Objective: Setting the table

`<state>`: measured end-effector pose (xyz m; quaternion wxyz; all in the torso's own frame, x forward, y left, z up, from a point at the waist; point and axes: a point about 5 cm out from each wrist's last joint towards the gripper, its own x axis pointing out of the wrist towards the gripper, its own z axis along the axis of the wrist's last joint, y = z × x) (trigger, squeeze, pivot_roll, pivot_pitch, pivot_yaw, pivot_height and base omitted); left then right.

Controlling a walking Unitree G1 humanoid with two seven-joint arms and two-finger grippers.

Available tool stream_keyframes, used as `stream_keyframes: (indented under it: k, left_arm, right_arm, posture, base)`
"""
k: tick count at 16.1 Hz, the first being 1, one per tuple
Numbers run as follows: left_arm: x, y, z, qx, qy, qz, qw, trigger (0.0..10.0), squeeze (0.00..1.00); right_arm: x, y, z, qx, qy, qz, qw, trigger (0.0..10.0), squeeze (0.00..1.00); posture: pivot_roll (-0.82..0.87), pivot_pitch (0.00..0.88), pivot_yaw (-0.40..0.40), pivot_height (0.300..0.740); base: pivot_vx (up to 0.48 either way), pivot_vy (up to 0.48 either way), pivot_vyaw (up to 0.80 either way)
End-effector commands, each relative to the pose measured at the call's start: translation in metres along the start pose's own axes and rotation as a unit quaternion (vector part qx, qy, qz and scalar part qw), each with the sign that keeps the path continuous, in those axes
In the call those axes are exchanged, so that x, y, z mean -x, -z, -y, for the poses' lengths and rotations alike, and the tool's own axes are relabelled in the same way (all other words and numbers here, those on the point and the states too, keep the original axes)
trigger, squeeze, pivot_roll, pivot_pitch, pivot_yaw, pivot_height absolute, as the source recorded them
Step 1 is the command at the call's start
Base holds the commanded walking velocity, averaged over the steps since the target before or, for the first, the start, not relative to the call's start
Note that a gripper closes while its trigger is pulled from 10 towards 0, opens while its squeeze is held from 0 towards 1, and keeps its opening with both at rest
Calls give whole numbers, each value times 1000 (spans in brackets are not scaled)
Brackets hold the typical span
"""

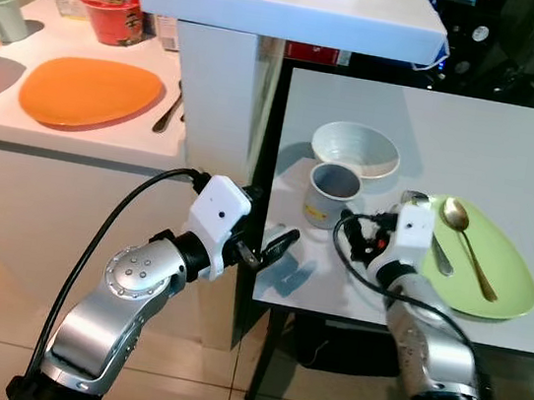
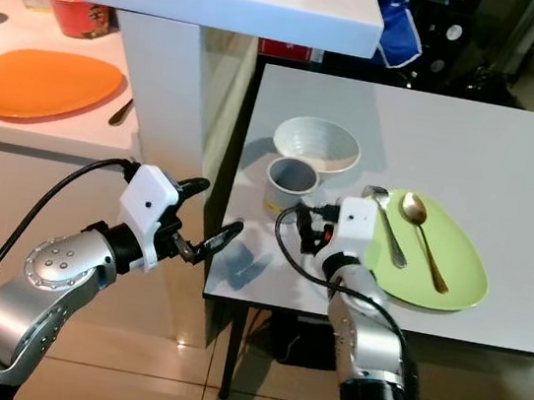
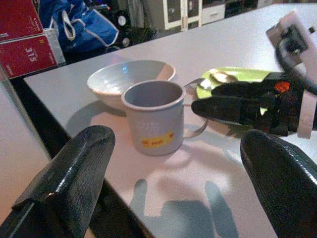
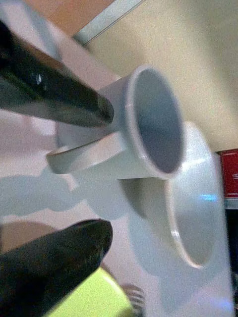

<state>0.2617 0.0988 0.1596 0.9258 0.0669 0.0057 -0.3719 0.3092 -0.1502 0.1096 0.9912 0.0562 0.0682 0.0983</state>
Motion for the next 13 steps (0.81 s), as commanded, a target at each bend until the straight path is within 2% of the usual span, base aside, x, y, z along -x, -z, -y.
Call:
stream_keyframes:
  k: [1, 3, 4, 5, 6, 8, 9, 13]
  left_arm:
    - [0, -9, -2, -1, -2, 18, 1000, 10000, 0]
    - [1, -13, -2, -6, -5, 28, 1000, 10000, 0]
    - [3, -15, -3, -3, -20, 32, 999, 10000, 0]
    - [4, -12, -6, 2, -50, 18, 999, 10000, 0]
    - [6, -11, -7, 1, -61, 14, 998, 10000, 0]
    - [7, -10, -9, -11, -90, 18, 996, 10000, 0]
    - [6, -10, -13, -23, -123, 21, 992, 10000, 0]
    - [8, -9, -17, -39, -156, 9, 987, 10000, 0]
  right_arm:
    - [3, -8, -1, -6, -2, 11, 1000, 10000, 1000]
    - [11, -20, 0, -6, 8, 30, 1000, 10000, 1000]
    - [22, -34, 2, -2, 34, 63, 997, 10000, 541]
    - [38, -54, 5, 1, 61, 103, 993, 10000, 0]
    - [49, -64, 6, 8, 76, 122, 990, 10000, 0]
    - [66, -68, 3, 21, 68, 117, 991, 10000, 0]
    - [77, -64, -5, 30, 42, 98, 994, 10000, 0]
    - [85, -51, -15, 23, 37, 55, 998, 10000, 0]
  posture:
    - [-48, 0, 25, 740]
    - [-46, 0, 24, 740]
    - [-50, 0, 25, 740]
    - [-54, 0, 21, 740]
    - [-62, 0, 21, 740]
    - [-73, 0, 21, 740]
    - [-69, 0, 16, 740]
    - [-53, 0, 2, 740]
  base:
    - [0, 0, 0]
    - [0, 0, 0]
    - [0, 0, 0]
    - [0, 0, 0]
    - [0, 0, 0]
    - [0, 0, 0]
    - [0, 0, 0]
    - [0, 0, 0]
